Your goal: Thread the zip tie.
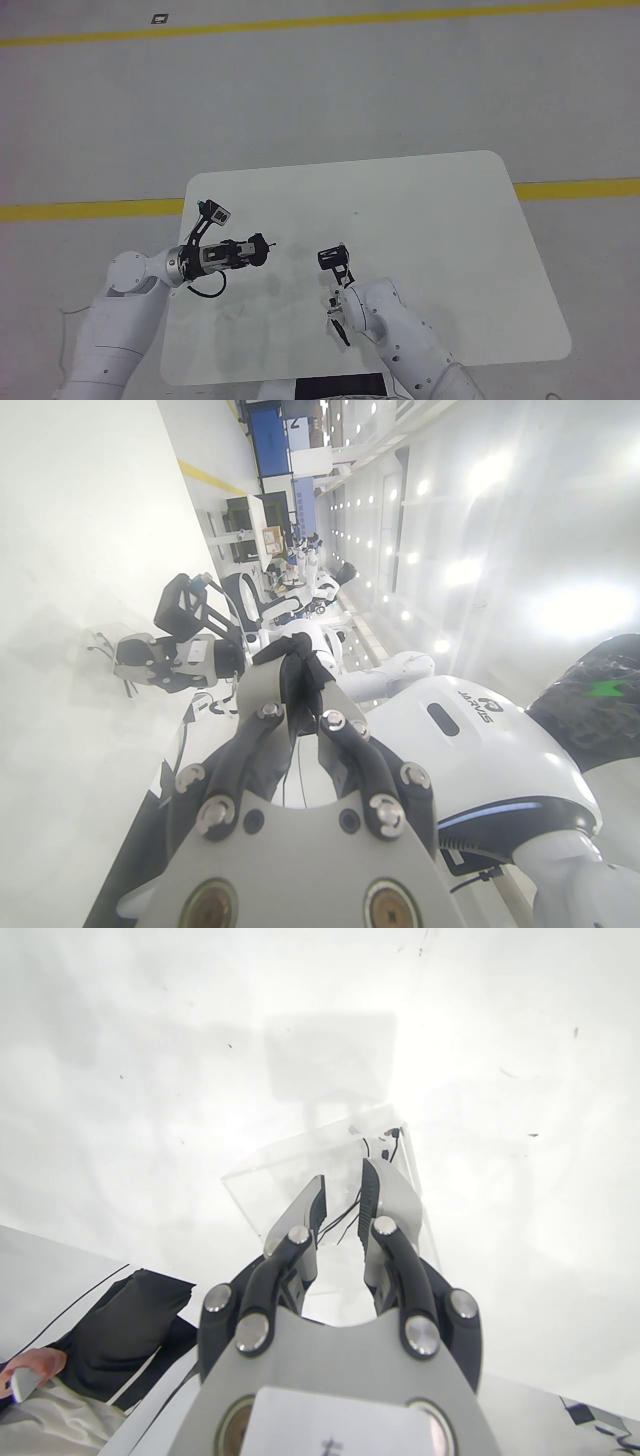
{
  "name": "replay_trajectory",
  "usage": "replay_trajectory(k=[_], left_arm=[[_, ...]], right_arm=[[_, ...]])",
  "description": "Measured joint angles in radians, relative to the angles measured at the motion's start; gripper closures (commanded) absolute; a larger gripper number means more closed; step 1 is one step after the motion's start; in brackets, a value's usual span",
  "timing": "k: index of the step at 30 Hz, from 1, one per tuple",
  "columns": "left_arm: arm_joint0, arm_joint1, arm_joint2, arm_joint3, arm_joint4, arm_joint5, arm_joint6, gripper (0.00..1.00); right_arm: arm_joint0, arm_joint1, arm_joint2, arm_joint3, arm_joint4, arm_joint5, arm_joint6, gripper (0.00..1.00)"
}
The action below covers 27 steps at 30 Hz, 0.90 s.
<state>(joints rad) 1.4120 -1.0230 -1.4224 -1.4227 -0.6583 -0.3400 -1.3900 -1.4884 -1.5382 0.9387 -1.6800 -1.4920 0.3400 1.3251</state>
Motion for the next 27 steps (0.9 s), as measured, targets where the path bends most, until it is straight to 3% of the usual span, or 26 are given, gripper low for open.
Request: replay_trajectory(k=[19,22,27], left_arm=[[0.000,0.000,0.000,0.000,0.000,0.000,0.000,1.00],[0.000,0.000,0.000,0.000,0.000,0.000,0.000,1.00],[0.000,0.000,0.000,0.000,0.000,0.000,0.000,1.00]], right_arm=[[0.007,-0.019,0.002,0.037,-0.034,0.000,0.019,0.84],[0.008,-0.023,0.002,0.042,-0.037,0.000,0.018,0.80],[0.006,-0.029,0.006,0.046,-0.044,0.000,0.016,0.84]])
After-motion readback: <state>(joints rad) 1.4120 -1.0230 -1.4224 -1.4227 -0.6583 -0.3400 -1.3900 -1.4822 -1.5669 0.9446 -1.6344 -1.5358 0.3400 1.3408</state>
